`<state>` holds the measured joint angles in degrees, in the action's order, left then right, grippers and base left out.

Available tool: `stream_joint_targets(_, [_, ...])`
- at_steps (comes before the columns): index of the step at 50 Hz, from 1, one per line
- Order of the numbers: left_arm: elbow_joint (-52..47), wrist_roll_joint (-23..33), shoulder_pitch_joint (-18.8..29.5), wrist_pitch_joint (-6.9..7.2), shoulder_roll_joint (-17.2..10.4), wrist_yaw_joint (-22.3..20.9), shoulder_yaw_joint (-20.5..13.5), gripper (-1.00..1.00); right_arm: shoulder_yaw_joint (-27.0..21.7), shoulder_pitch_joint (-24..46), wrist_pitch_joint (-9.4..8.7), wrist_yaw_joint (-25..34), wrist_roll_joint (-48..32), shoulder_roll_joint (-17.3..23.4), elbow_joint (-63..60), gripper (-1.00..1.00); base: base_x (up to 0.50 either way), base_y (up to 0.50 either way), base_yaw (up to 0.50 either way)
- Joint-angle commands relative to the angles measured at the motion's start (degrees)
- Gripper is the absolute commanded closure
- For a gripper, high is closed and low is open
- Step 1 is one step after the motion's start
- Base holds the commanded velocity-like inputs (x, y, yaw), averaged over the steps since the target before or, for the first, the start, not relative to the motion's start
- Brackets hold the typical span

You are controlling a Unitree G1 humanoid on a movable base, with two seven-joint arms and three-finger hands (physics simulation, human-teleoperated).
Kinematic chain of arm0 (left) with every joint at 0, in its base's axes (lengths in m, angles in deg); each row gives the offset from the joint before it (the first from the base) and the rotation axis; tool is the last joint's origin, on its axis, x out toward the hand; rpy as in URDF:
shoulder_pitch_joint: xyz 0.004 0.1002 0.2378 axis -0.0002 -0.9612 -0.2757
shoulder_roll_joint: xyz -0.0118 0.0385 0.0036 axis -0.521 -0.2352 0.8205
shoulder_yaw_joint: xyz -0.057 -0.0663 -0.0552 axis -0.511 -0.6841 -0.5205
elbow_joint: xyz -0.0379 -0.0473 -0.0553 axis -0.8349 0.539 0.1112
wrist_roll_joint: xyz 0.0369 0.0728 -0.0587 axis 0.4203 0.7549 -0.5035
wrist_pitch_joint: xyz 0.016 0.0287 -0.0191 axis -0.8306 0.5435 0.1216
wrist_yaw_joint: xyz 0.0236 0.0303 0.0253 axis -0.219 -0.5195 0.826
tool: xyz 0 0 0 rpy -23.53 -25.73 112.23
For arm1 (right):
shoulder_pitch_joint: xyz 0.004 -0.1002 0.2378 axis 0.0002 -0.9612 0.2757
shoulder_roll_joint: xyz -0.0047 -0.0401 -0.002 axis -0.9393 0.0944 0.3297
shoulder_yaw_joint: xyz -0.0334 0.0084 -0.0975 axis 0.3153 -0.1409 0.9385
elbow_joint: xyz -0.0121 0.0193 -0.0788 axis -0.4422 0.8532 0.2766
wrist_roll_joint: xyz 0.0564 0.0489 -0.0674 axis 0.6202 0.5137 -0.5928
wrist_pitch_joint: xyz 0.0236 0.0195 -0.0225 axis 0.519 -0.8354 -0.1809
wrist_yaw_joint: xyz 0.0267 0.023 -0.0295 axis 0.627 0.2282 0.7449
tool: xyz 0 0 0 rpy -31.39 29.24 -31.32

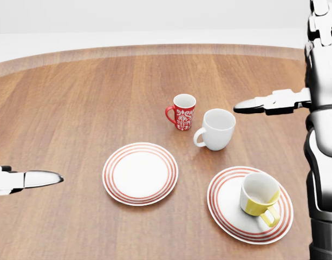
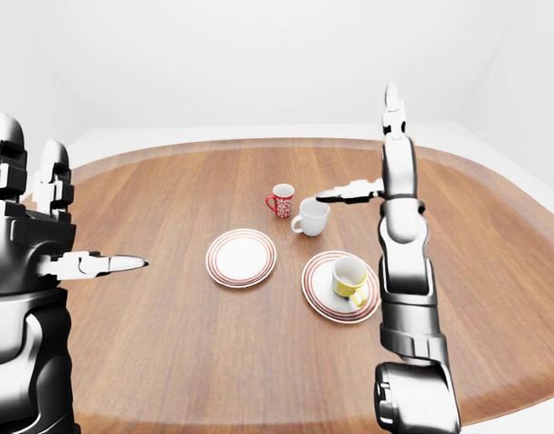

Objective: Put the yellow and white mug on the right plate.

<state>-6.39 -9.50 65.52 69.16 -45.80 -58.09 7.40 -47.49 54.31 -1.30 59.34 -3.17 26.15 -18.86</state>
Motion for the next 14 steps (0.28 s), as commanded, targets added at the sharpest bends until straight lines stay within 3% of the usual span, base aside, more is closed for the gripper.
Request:
stream_joint_targets(1, [-1.32,-0.26,0.03,0.0,0.06,0.0,-0.05,-1.0,-2.15,-7.34,0.0,6.49,1.92,-1.59,-37.58,-1.0,0.0,0.0,0.0])
stream_joint_targets(14, [-4.39,-1.49,0.35,0.0,-0.22,0.32,-0.8,-1.0,-3.86,-11.41,0.0,11.71,3.39,-2.5,-62.18,-1.0,0.0,0.0,0.0])
